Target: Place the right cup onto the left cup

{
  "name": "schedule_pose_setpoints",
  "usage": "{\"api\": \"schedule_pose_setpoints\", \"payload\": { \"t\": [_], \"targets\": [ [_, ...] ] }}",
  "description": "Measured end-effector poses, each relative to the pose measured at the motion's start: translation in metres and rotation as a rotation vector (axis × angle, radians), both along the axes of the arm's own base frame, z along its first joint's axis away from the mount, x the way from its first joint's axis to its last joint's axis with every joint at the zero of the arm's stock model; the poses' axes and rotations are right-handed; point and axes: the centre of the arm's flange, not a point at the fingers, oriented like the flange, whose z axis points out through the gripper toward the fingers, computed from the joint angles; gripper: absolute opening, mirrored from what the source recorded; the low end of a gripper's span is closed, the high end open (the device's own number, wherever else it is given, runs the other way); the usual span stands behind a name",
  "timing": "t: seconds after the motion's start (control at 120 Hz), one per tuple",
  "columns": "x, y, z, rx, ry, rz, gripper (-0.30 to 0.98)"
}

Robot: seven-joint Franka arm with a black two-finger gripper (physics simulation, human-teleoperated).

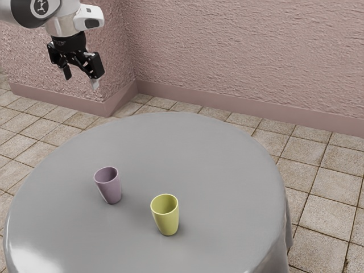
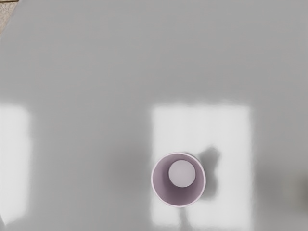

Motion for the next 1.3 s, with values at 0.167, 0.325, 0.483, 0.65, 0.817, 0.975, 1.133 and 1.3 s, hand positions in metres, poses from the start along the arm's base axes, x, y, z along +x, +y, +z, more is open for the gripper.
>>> {"api": "schedule_pose_setpoints", "payload": {
  "t": [0.167, 0.325, 0.483, 0.65, 0.817, 0.975, 1.133, 1.3],
  "targets": [
    [-0.001, -0.001, -0.003, -0.001, 0.006, -0.004, 0.69],
    [0.002, -0.015, -0.004, -0.004, -0.005, -0.03, 0.69],
    [0.027, -0.031, -0.049, -0.068, 0.042, -0.043, 0.69],
    [0.03, -0.049, -0.121, -0.104, 0.159, -0.058, 0.69],
    [0.022, -0.066, -0.166, -0.12, 0.211, -0.082, 0.69],
    [0.019, -0.084, -0.201, -0.122, 0.255, -0.109, 0.69],
    [0.014, -0.114, -0.222, -0.118, 0.277, -0.164, 0.69],
    [0.005, -0.16, -0.237, -0.118, 0.299, -0.243, 0.69]
  ]
}}
